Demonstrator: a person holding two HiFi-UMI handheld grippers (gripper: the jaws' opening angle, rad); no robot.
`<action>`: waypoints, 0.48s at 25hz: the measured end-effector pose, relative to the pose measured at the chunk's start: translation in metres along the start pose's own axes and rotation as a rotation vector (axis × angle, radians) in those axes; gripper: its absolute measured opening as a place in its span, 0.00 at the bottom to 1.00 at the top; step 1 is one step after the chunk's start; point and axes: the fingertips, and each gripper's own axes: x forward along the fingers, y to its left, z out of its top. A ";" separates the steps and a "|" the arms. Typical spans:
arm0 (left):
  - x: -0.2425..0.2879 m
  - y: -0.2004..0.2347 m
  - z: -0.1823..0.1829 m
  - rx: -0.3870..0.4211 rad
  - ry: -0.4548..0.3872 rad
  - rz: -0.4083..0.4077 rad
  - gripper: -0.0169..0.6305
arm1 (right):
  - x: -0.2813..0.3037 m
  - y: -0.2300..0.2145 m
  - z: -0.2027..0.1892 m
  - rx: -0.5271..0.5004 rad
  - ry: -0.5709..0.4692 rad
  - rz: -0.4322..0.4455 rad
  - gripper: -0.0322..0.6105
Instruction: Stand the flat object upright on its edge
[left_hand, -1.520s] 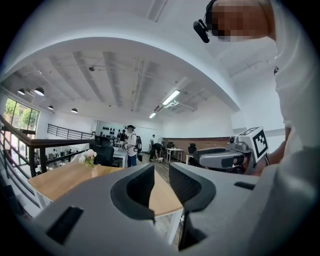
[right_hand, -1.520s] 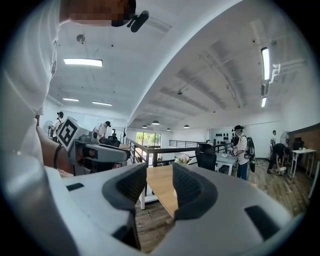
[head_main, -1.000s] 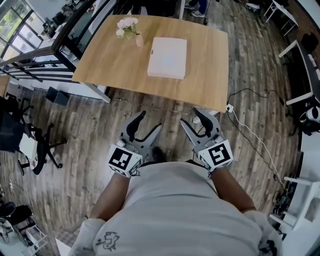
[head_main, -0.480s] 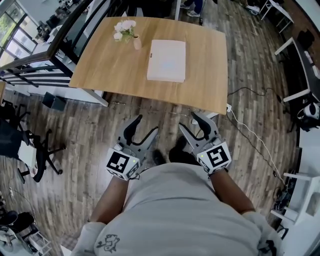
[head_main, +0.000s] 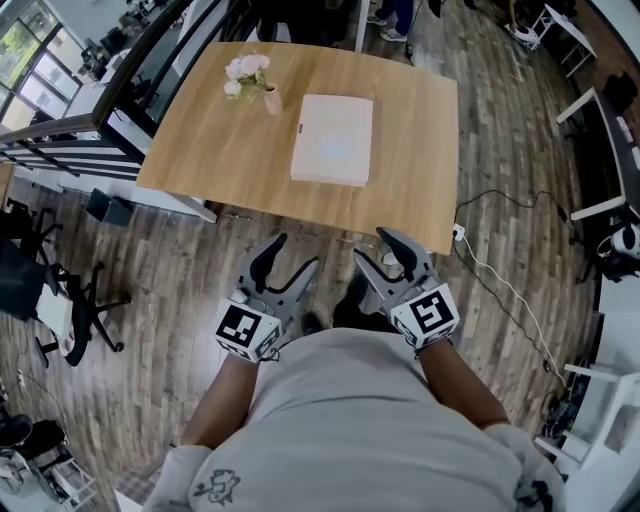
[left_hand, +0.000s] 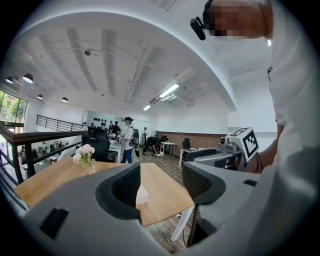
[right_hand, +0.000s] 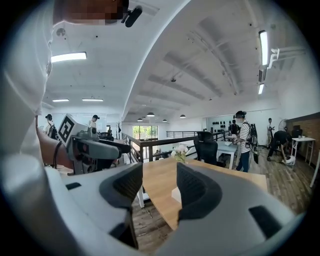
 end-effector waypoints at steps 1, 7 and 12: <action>0.008 0.004 0.001 -0.002 -0.001 0.005 0.41 | 0.003 -0.009 0.000 0.001 -0.001 0.005 0.39; 0.068 0.022 0.010 0.009 -0.001 0.023 0.41 | 0.021 -0.067 0.000 0.012 0.006 0.034 0.39; 0.112 0.028 0.016 0.003 -0.002 0.037 0.41 | 0.028 -0.109 0.001 0.023 0.007 0.047 0.39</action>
